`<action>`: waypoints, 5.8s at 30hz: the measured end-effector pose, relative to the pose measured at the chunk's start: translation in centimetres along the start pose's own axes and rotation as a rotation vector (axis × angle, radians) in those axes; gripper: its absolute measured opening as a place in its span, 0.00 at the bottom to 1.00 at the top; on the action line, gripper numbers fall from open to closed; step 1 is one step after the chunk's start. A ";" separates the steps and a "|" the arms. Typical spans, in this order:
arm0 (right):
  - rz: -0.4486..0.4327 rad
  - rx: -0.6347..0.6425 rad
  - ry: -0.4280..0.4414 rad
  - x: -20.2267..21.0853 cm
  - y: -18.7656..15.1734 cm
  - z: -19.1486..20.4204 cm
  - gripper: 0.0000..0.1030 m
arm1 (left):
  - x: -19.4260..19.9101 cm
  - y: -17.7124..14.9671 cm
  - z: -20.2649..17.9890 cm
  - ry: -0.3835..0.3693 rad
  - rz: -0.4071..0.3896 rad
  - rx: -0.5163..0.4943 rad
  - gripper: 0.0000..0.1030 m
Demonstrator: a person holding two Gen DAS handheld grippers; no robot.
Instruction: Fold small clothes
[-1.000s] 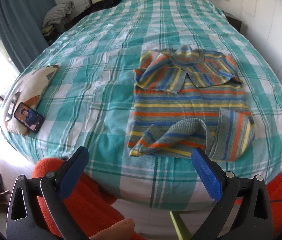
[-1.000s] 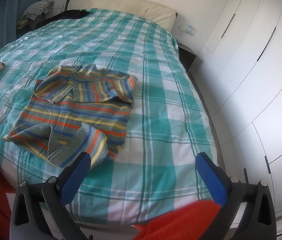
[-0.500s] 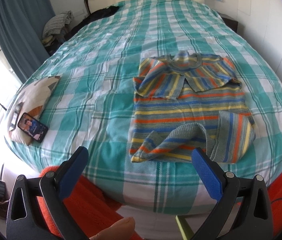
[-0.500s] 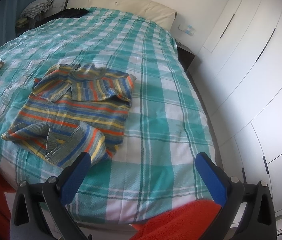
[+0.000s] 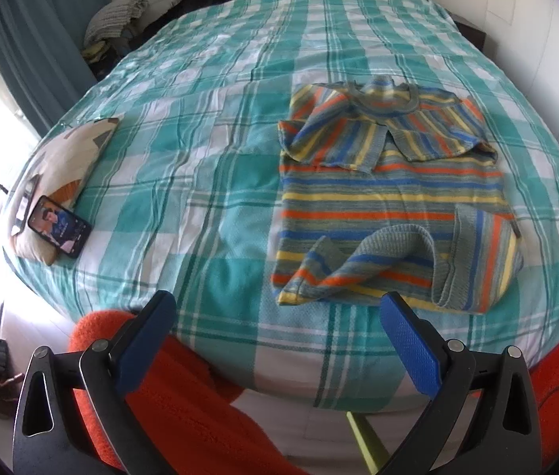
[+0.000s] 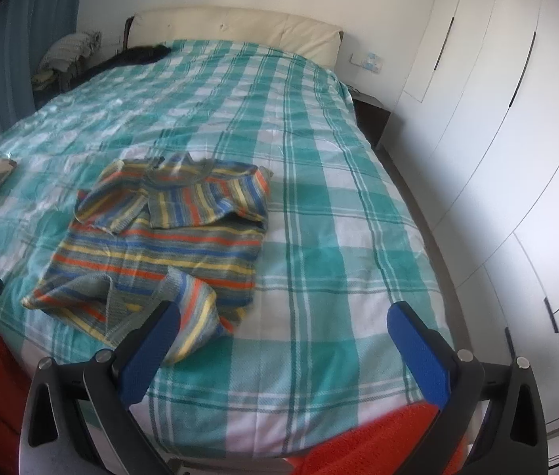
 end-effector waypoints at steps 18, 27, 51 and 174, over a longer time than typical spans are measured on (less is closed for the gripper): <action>0.111 0.067 0.393 -13.3 -4.0 1.7 1.00 | -14.1 -0.5 2.7 -0.306 0.154 0.055 0.99; 0.423 0.134 0.687 -23.2 -6.8 7.8 0.05 | -15.2 -1.1 -2.0 -0.466 0.201 -0.076 0.04; 0.720 -0.243 0.583 -13.3 -16.6 -4.5 0.68 | -12.2 -8.0 2.3 -0.368 0.380 -0.071 0.67; 0.226 -0.607 -0.122 -29.3 -7.3 -25.7 0.01 | -10.6 -5.9 1.9 -0.080 0.066 0.152 0.87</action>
Point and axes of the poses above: each gripper's, at about its wrist camera, not at the fingertips, and x roughly against the way its jaws point, z to its left, y to its top, the point moved 1 cm from there along -x, roughly the way its jaws point, and after that the axes turned 13 degrees about -z, right-handed, at the moved point
